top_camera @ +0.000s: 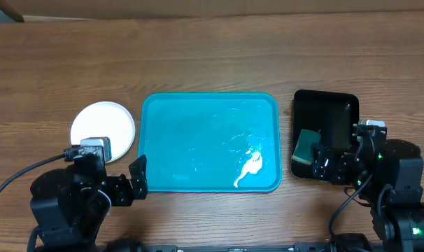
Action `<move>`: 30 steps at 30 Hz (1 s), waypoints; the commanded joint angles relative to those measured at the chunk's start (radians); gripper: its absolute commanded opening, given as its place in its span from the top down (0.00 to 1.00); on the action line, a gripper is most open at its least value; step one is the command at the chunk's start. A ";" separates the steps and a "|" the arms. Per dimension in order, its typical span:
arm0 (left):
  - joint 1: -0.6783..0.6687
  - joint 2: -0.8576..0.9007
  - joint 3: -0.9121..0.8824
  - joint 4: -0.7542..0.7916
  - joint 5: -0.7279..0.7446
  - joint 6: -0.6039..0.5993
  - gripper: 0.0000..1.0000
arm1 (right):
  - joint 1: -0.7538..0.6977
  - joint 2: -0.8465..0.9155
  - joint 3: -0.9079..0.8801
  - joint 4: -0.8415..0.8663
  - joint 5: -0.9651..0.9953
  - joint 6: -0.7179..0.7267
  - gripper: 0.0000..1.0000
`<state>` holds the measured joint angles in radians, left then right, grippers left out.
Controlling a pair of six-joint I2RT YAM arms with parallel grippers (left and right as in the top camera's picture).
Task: Clean dirty plates on tray and stack at the side
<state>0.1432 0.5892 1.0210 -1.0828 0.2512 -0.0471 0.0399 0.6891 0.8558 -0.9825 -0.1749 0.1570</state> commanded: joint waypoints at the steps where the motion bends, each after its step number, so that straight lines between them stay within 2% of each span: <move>1: -0.009 -0.007 -0.017 -0.013 0.008 0.025 0.00 | 0.000 0.004 -0.013 0.003 0.010 -0.005 0.00; 20: -0.009 -0.007 -0.017 -0.021 0.008 0.025 0.00 | -0.002 -0.006 -0.014 0.005 0.045 -0.009 0.00; 25: -0.009 -0.007 -0.017 -0.021 0.008 0.025 0.00 | -0.003 -0.119 -0.050 0.109 0.087 -0.009 0.00; 30: -0.009 -0.007 -0.017 -0.021 0.008 0.025 0.00 | -0.003 -0.334 -0.198 0.303 0.100 -0.009 0.00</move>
<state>0.1432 0.5880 1.0157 -1.1027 0.2508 -0.0471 0.0399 0.4530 0.7334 -0.7372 -0.1028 0.1558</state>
